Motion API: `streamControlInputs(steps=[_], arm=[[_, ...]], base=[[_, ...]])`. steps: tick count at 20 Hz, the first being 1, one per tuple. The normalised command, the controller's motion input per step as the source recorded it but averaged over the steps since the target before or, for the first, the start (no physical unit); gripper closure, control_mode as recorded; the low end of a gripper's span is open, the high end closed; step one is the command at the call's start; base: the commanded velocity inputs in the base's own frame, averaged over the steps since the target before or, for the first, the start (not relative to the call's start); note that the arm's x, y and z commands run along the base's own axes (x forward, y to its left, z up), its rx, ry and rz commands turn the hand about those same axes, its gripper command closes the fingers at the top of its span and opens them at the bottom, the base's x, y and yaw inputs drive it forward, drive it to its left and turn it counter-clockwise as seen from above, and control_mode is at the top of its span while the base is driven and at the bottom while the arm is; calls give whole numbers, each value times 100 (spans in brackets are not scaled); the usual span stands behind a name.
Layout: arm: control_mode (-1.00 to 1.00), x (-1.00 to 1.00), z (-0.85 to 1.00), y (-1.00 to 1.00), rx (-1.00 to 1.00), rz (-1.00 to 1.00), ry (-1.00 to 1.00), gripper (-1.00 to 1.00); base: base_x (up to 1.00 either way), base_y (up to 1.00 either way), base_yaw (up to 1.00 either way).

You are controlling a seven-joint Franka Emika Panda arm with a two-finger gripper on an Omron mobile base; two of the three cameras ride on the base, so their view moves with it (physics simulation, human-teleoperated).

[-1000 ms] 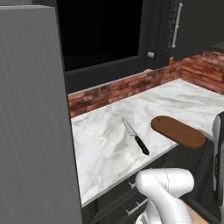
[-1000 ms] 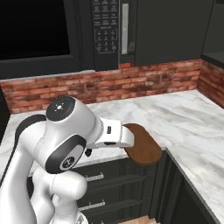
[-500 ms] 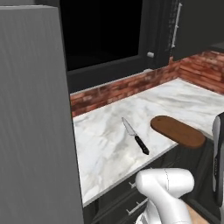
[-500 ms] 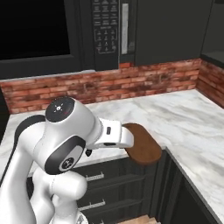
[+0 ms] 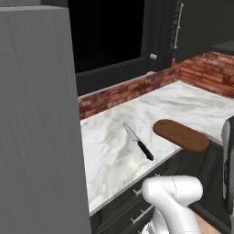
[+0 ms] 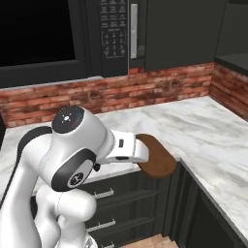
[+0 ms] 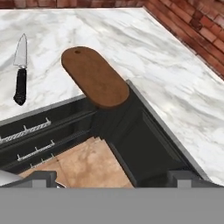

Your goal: Move the cutting board and knife to the sink. Then move spray from the cabinet to the counter.

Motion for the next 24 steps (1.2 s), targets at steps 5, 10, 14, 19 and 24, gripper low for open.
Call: streamControlInputs(steps=[5, 10, 14, 19, 24], arm=[[100, 0, 0, 0, 0, 0, 0, -100], [100, 0, 0, 0, 0, 0, 0, -100], [100, 0, 0, 0, 0, 0, 0, -100], [-100, 12, 0, 3, 6, -6, 3, -100], [-100, 3, -11, 9, 1, -6, 1, -100]], base=[[0, -1, -31], [15, 0, -27], [28, 0, -17], [0, 0, 0], [0, 0, 0]])
